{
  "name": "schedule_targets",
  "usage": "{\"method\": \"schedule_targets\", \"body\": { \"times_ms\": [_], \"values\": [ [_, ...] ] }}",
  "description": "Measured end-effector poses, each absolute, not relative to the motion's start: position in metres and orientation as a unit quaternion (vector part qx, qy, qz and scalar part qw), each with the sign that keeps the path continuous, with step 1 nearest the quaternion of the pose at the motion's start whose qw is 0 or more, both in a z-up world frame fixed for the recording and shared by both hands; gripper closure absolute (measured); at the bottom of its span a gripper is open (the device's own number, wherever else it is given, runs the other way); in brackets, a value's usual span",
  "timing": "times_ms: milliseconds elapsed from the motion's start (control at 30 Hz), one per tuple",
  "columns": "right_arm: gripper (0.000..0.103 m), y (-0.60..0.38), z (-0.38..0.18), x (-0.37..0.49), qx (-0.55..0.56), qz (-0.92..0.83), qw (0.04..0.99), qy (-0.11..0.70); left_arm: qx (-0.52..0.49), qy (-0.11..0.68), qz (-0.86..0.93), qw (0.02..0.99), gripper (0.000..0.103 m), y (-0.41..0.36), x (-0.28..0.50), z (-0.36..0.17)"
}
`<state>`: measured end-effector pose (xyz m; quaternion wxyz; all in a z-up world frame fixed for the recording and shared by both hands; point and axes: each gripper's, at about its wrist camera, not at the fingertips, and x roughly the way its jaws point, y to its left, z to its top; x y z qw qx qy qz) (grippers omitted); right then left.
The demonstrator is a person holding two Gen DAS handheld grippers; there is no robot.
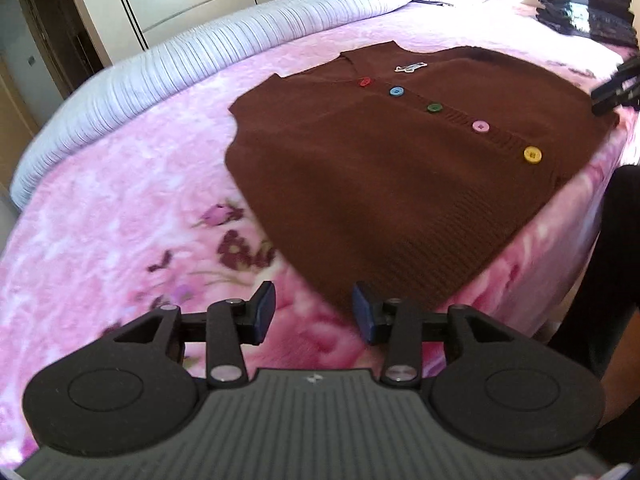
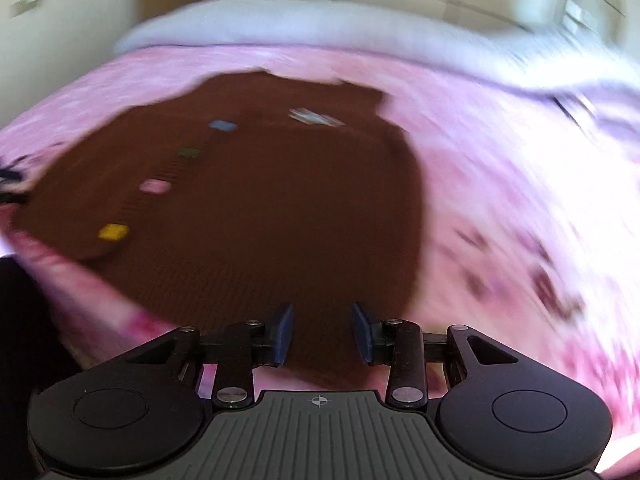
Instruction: Fold clothes
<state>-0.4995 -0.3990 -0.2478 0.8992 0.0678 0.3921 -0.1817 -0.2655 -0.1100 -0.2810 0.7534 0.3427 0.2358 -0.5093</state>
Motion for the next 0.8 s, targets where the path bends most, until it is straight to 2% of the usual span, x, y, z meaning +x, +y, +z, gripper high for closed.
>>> {"method": "schedule_targets", "body": {
  "times_ms": [133, 367, 500, 667, 800],
  "values": [
    [0.065, -0.357, -0.242, -0.459, 0.020, -0.089, 0.917, 0.388, 0.338, 0.238, -0.516, 0.750, 0.065, -0.097, -0.278, -0.281],
    [0.062, -0.299, -0.268, -0.391, -0.096, 0.017, 0.906, 0.413, 0.333, 0.247, -0.530, 0.740, 0.063, -0.101, -0.286, -0.292],
    [0.062, -0.305, -0.286, -0.382, -0.100, 0.005, 0.895, 0.434, 0.337, 0.251, -0.532, 0.735, 0.062, -0.102, -0.284, -0.298],
    [0.060, -0.331, -0.284, -0.406, -0.017, -0.024, 0.889, 0.457, 0.336, 0.236, -0.532, 0.740, 0.063, -0.101, -0.288, -0.290],
    [0.060, -0.333, -0.271, -0.421, -0.014, -0.050, 0.902, 0.429, 0.305, 0.226, -0.543, 0.749, 0.062, -0.101, -0.295, -0.278]
  ]
}}
